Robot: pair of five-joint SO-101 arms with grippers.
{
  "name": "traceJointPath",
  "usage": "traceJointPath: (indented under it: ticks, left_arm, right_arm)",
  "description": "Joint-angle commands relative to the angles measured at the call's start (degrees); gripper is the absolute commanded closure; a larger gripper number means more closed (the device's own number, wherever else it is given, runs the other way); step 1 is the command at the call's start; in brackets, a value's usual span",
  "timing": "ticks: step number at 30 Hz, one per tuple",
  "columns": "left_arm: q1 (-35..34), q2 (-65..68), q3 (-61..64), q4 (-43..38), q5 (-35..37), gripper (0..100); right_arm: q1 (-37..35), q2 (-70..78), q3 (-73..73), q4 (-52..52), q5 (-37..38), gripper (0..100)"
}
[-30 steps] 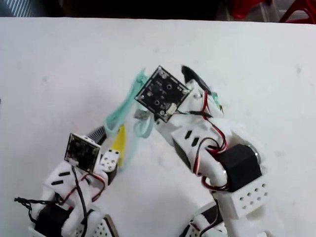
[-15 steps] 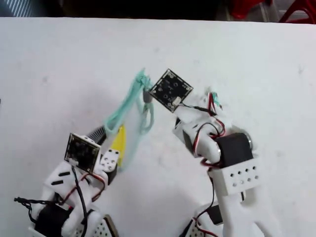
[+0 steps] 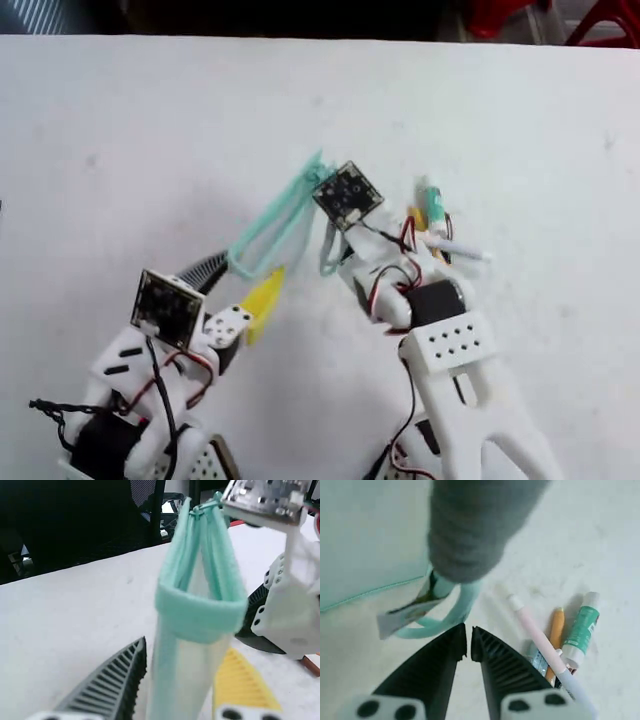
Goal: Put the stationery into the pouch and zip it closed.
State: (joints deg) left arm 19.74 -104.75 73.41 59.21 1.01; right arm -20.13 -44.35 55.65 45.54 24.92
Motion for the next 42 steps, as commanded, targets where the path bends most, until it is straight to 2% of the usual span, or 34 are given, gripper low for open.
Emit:
traceJointPath:
  ticks: [1,11,16,21,39,42]
  left_arm:
    - [0.1,0.0,-0.8,0.8,0.5,77]
    - [0.1,0.0,-1.0,2.3,0.6,72]
    - [0.1,0.0,-0.8,2.5,0.2,72]
    - [0.1,0.0,-0.9,2.1,0.4,79]
    - [0.0,0.0,-0.9,1.2,0.3,79]
    - [0.0,0.0,-0.9,1.1,0.2,84]
  right_arm:
    - [0.6,-0.5,1.2,-4.5,-0.4,98.2]
    - [8.5,-0.2,3.9,-9.7,-0.7,98.2]
    - [8.4,0.0,5.8,-12.1,-0.8,98.1]
    - [8.4,0.0,6.2,-12.6,-0.8,98.1]
    - [8.4,0.0,6.4,-12.6,-0.8,98.1]
    - [8.8,-0.4,6.0,-12.2,-0.8,98.1]
